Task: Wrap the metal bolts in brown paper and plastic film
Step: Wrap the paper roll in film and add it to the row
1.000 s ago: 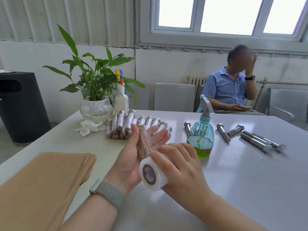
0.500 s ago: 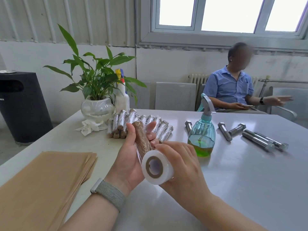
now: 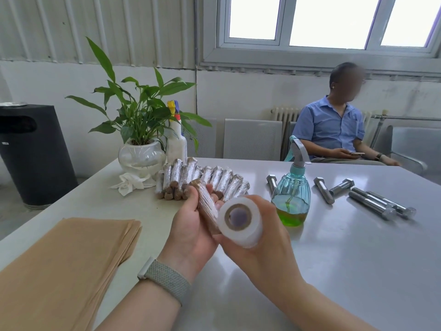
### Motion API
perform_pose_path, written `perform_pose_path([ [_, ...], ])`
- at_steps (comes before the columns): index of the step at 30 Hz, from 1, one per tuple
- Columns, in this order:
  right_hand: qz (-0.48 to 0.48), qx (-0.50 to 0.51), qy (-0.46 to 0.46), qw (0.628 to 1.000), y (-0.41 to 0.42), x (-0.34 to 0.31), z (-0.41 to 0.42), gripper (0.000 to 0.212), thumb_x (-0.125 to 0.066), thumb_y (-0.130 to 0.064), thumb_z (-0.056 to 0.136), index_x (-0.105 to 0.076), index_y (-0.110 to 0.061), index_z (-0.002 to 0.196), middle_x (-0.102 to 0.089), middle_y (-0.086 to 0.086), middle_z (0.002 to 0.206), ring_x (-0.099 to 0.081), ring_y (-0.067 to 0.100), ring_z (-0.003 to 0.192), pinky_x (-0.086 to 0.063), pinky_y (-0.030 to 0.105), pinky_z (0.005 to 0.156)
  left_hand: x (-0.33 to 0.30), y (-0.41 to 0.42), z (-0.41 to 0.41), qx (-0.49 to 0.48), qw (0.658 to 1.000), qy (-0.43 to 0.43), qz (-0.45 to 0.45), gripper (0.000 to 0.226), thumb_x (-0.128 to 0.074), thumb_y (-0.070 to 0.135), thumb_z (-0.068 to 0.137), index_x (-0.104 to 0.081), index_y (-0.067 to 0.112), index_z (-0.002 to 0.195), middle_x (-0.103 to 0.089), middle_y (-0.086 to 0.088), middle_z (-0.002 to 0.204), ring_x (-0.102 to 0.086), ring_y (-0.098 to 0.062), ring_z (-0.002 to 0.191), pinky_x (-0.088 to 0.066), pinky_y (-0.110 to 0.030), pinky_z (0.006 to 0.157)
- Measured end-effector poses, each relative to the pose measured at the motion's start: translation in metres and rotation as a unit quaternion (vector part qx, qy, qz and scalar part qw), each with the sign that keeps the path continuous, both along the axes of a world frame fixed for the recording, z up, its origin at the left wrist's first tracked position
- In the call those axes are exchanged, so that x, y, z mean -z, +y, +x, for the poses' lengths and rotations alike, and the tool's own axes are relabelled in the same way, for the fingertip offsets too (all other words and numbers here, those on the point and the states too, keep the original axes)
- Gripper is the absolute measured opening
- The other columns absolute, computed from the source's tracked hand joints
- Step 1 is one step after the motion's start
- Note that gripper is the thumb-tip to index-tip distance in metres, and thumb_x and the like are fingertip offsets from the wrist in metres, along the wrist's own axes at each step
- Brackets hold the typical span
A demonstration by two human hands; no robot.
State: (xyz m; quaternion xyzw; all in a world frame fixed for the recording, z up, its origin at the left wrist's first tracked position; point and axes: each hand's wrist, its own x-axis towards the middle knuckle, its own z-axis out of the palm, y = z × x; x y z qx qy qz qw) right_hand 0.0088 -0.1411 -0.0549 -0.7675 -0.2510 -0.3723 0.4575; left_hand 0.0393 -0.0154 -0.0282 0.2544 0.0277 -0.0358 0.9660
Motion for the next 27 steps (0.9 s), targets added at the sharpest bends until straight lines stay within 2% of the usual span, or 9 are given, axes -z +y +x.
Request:
perform_pose_path([
  [3,0.143,0.01,0.144,0.979,0.001,-0.009,0.001,0.066,-0.082,-0.048,0.055,-0.04,-0.051,0.106,-0.056,-0.035,0.104,-0.061,-0.005,0.093,-0.049,0.013,0.07,0.004,0.0,0.005,-0.051,0.998,0.003,0.023,0.032,-0.05,0.038,0.097,-0.061,0.009,0.091,-0.062,-0.003,0.072,-0.064,-0.015,0.067,-0.057,-0.033,0.068],
  [6,0.27,-0.033,0.255,0.928,-0.005,-0.014,0.009,0.059,-0.09,-0.03,0.064,-0.049,-0.039,0.106,-0.063,-0.027,0.088,-0.064,-0.005,0.075,-0.051,0.016,0.056,0.007,0.004,0.006,-0.078,0.994,-0.035,0.07,0.02,-0.063,0.031,0.086,-0.062,0.011,0.086,-0.066,-0.003,0.074,-0.067,-0.014,0.065,-0.058,-0.028,0.058],
  [9,0.34,-0.08,0.361,0.865,-0.013,-0.017,0.013,0.035,-0.083,-0.017,0.074,-0.062,-0.022,0.102,-0.071,-0.007,0.077,-0.068,0.007,0.068,-0.053,0.026,0.055,0.012,0.003,0.005,-0.119,0.975,-0.1,0.161,0.018,-0.068,0.031,0.079,-0.063,0.018,0.09,-0.066,-0.007,0.09,-0.068,-0.021,0.082,-0.059,-0.033,0.066],
  [13,0.372,-0.128,0.483,0.782,-0.02,-0.021,0.013,0.018,-0.076,-0.016,0.078,-0.069,-0.01,0.094,-0.067,0.002,0.063,-0.063,0.015,0.053,-0.051,0.027,0.05,0.014,-0.003,0.002,-0.156,0.928,-0.187,0.282,0.03,-0.063,0.036,0.088,-0.055,0.014,0.105,-0.073,-0.01,0.108,-0.072,-0.03,0.094,-0.058,-0.036,0.071],
  [16,0.349,-0.173,0.522,0.759,-0.021,-0.024,0.009,0.033,-0.079,-0.029,0.071,-0.07,-0.008,0.095,-0.067,0.006,0.067,-0.064,0.019,0.057,-0.053,0.028,0.054,0.014,-0.003,0.002,-0.198,0.902,-0.205,0.325,0.023,-0.057,0.041,0.093,-0.058,0.018,0.1,-0.074,-0.011,0.092,-0.072,-0.029,0.08,-0.057,-0.032,0.067],
  [20,0.336,-0.261,0.579,0.696,-0.014,-0.022,-0.002,0.048,-0.078,-0.032,0.074,-0.062,-0.006,0.112,-0.068,0.015,0.079,-0.067,0.034,0.076,-0.059,0.04,0.065,0.015,-0.001,0.002,-0.239,0.886,-0.185,0.352,0.033,-0.048,0.054,0.092,-0.063,0.025,0.097,-0.063,-0.002,0.068,-0.06,-0.014,0.059,-0.05,-0.02,0.057],
  [22,0.302,-0.279,0.59,0.695,-0.011,-0.02,-0.005,0.049,-0.081,-0.029,0.072,-0.063,-0.005,0.111,-0.067,0.016,0.081,-0.067,0.033,0.075,-0.059,0.039,0.066,0.014,-0.003,0.0,-0.248,0.887,-0.173,0.35,0.047,-0.045,0.059,0.089,-0.062,0.016,0.096,-0.052,-0.004,0.061,-0.05,-0.01,0.05,-0.044,-0.019,0.05],
  [24,0.27,-0.278,0.576,0.72,-0.01,-0.019,-0.007,0.043,-0.081,-0.032,0.074,-0.067,-0.008,0.107,-0.069,0.011,0.082,-0.068,0.028,0.074,-0.058,0.041,0.073,0.012,-0.006,-0.002,-0.245,0.89,-0.169,0.345,0.064,-0.045,0.065,0.086,-0.057,0.004,0.097,-0.044,-0.006,0.058,-0.043,-0.01,0.046,-0.039,-0.02,0.043],
  [27,0.235,-0.236,0.548,0.767,-0.013,-0.021,-0.007,0.055,-0.084,-0.044,0.071,-0.066,-0.01,0.111,-0.071,0.005,0.08,-0.069,0.019,0.073,-0.056,0.034,0.067,0.012,-0.008,-0.004,-0.213,0.9,-0.152,0.35,0.065,-0.044,0.069,0.083,-0.063,0.008,0.093,-0.045,-0.002,0.054,-0.042,-0.011,0.042,-0.037,-0.021,0.038],
])
